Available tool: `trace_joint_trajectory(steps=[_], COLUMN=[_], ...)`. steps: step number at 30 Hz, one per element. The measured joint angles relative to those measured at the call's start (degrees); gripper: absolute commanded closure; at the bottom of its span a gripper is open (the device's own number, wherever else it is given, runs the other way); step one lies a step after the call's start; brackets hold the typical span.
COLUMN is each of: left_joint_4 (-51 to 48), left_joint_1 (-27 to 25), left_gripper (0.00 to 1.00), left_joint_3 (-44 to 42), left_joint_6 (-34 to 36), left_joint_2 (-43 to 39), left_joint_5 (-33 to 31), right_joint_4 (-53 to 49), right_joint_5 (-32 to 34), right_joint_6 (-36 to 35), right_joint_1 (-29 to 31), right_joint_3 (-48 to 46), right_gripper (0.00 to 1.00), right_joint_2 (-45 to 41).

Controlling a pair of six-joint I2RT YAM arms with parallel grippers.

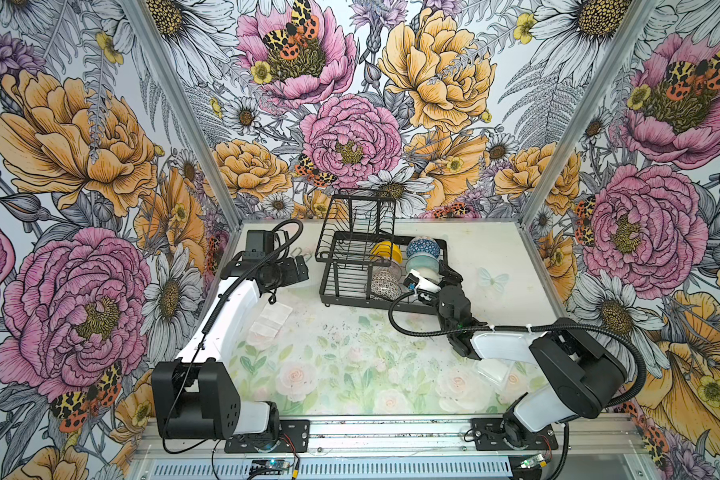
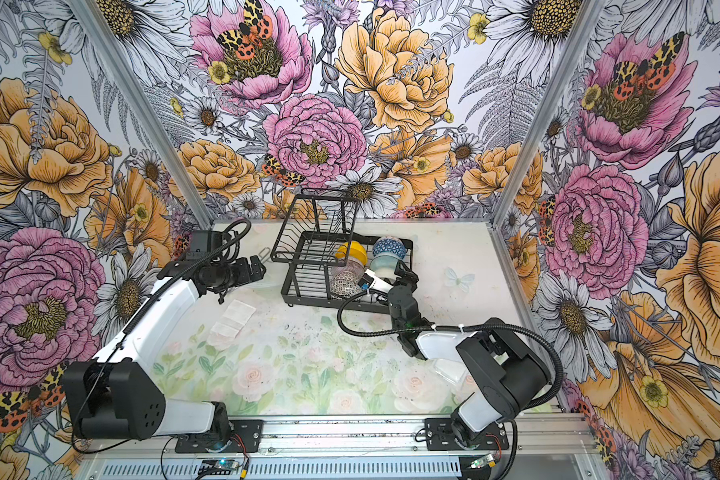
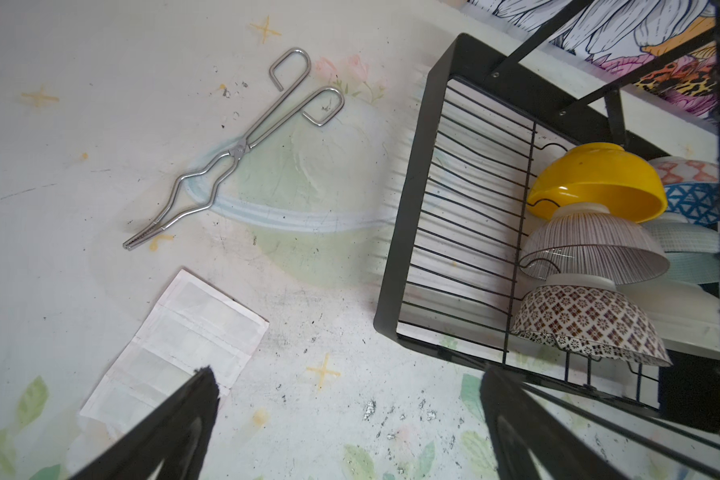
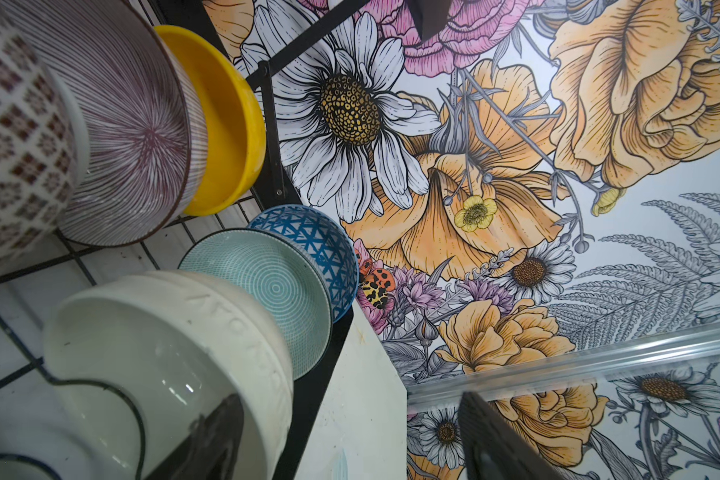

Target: Load the bowls into the dish rack

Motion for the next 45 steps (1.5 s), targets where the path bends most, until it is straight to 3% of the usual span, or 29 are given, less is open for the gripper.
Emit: trace_joint_trajectory(steps=[3, 4, 5, 14, 20, 23, 27, 31, 34, 39, 45], left_joint_4=[0.0, 0.0, 0.0, 0.1, 2.3, 7.0, 16.2, 26.8, 35.1, 50.3, 63.6], left_joint_1=[0.0, 0.0, 0.0, 0.0, 0.0, 0.0, -0.1, -0.2, -0.2, -0.2, -0.7], left_gripper=[0.01, 0.01, 0.01, 0.01, 0.01, 0.01, 0.01, 0.01, 0.01, 0.01, 0.01], left_joint_3=[0.0, 0.0, 0.0, 0.0, -0.1, -1.4, -5.8, -12.1, -17.9, -30.4, -40.0], left_joint_6=[0.0, 0.0, 0.0, 0.7, 0.8, 0.8, 0.7, 1.0, 1.6, 4.3, 7.2], left_joint_2=[-0.2, -0.3, -0.4, -1.9, -4.4, -7.3, -12.6, -15.8, -16.0, -15.1, -10.1], left_joint_5=[0.0, 0.0, 0.0, 0.0, -0.7, -2.1, -4.6, -7.4, -11.5, -20.3, -28.1], right_joint_4=[-2.0, -2.8, -3.7, -12.5, -19.3, -24.5, -27.8, -28.3, -26.3, -19.9, -12.3], right_joint_5=[-0.4, -0.7, -1.0, -2.4, -3.0, -5.3, -11.8, -17.0, -19.3, -18.7, -15.7], right_joint_6=[1.0, 1.5, 1.8, 6.0, 13.3, 20.2, 33.2, 44.2, 49.5, 54.5, 55.2], right_joint_1=[0.0, 0.0, 0.0, 0.0, -1.3, -5.7, -17.4, -27.2, -30.8, -33.6, -33.6], right_joint_3=[-0.4, -0.6, -0.7, -1.1, -1.0, 0.4, 3.7, 7.5, 8.7, 5.0, -2.4], right_gripper=[0.14, 0.04, 0.01, 0.01, 0.01, 0.01, 0.00, 0.00, 0.01, 0.00, 0.00], right_joint_2=[-2.1, -3.1, -4.1, -13.8, -21.3, -25.2, -28.5, -24.4, -17.8, -9.0, -7.8])
